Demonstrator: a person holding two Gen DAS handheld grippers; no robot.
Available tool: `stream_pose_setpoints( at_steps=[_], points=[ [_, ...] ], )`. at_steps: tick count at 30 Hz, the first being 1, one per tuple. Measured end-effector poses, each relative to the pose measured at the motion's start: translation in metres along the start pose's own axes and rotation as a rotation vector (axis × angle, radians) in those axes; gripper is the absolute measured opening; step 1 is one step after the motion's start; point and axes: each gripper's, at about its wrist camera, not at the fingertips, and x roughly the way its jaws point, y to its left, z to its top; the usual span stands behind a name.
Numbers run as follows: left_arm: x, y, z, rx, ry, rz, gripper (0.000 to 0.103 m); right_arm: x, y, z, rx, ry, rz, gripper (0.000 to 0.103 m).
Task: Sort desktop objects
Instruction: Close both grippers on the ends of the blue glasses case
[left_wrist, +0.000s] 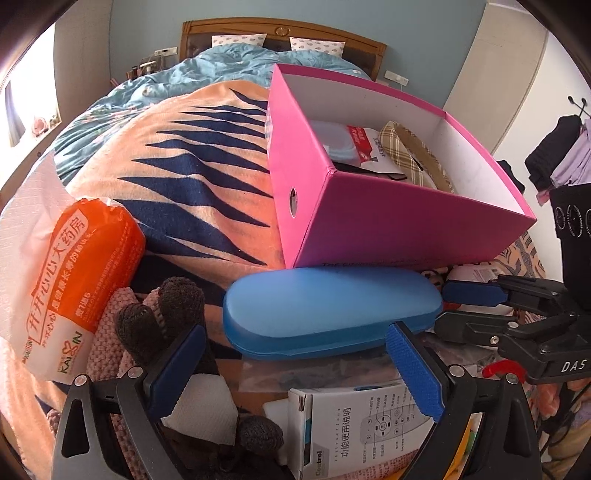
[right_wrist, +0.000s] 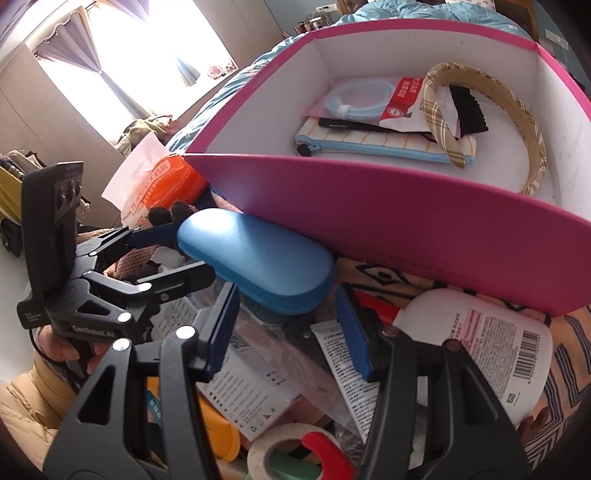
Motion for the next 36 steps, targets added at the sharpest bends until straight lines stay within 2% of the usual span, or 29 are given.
stream_pose_setpoints(
  at_steps=[12,23,28,36],
  points=[
    [0.009,0.005,0.007,-0.027,0.047,-0.084,0.098,0.003,-0.004,0.001,0.041,0.002,0.019,0.056],
    [0.013,0.011,0.011,-0.043,0.075,-0.087,0.095,0.005,-0.003,0.000,0.051,-0.007,0.015,0.056],
    [0.011,0.012,0.015,-0.039,0.092,-0.101,0.090,0.006,-0.004,0.000,0.058,-0.008,0.017,0.056],
    [0.013,0.009,0.018,-0.023,0.124,-0.095,0.089,0.008,-0.005,0.003,0.069,-0.003,0.016,0.056]
  ],
)
